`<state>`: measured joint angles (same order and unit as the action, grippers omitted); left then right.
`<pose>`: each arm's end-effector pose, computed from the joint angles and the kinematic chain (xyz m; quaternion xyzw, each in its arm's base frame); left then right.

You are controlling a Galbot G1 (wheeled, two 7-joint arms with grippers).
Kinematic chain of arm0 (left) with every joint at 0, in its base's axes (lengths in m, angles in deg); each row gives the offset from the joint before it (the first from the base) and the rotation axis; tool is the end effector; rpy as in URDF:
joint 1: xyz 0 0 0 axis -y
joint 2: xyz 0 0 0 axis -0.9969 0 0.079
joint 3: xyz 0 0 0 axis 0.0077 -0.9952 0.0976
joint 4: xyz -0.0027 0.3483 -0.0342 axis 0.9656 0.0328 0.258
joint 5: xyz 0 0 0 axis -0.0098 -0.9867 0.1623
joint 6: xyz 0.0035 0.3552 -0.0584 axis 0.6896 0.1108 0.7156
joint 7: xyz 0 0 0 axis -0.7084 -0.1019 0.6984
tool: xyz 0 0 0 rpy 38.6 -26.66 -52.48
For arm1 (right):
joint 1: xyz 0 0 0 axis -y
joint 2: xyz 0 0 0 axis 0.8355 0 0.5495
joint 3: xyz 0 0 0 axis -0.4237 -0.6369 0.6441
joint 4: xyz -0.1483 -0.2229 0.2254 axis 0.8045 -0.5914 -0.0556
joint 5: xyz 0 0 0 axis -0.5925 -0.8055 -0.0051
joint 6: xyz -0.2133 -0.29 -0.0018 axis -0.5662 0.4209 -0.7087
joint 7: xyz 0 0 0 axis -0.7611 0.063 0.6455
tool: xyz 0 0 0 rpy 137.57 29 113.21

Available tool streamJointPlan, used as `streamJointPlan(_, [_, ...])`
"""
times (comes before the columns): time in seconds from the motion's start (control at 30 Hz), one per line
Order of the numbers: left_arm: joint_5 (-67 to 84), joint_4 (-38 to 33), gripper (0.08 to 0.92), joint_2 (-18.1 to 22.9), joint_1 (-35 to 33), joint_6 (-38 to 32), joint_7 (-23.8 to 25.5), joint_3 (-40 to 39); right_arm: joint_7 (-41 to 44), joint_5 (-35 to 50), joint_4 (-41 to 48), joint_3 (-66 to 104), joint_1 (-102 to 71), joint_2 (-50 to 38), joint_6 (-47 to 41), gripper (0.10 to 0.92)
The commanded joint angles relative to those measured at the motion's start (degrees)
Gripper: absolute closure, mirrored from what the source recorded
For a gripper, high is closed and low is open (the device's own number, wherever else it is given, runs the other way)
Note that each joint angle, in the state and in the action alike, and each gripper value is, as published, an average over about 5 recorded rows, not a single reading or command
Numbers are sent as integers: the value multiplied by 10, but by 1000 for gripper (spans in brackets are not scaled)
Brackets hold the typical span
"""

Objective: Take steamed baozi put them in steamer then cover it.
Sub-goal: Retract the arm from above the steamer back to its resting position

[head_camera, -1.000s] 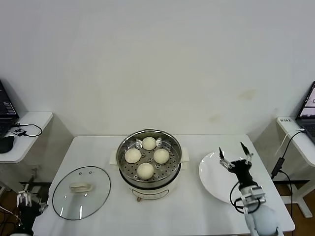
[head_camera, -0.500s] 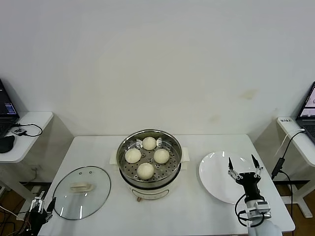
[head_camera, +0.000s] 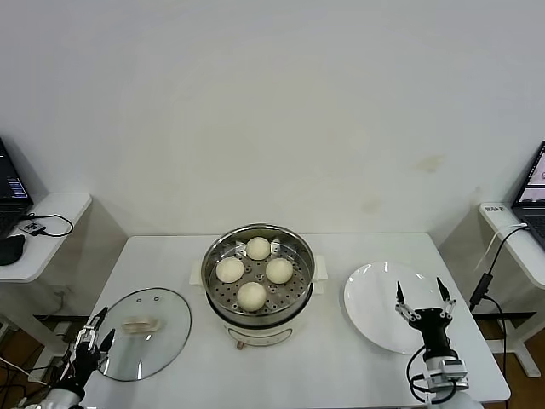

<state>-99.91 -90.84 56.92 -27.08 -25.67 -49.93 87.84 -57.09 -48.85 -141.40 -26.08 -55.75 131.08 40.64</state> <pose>0.1685 0.2431 -0.3794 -0.0686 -0.6553 -0.7509 0.0447 0.2165 -0.1292 -0.3751 0.0365 0.9892 -0.1311 0.0543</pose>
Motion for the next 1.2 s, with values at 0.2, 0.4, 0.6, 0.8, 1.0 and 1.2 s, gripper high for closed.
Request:
streamJointPlan(0.2, [19,59,177,-14,68,-2,12,-52,0,-6,2,0,-3,7,5,203])
streamJointPlan(0.4, [28,74,177,-22,79,-2,17,-61,0,-8,-1,-1,-5,10,5,203])
streamJointPlan(0.6, [29,66,177,-20,71,-2,18,-64,0,-9,-2,-2,-5,12,5,202])
streamJointPlan(0.8, [31,60,177,-19,70,-1,18,-64,0,-11,-1,-5,-4,14,5,203])
streamJointPlan(1.0, [33,61,177,-20,75,-1,20,-72,0,-14,-2,-9,-5,17,5,202])
streamJointPlan(1.2, [34,67,177,-22,85,-2,19,-80,0,-15,-3,-11,-5,18,5,203])
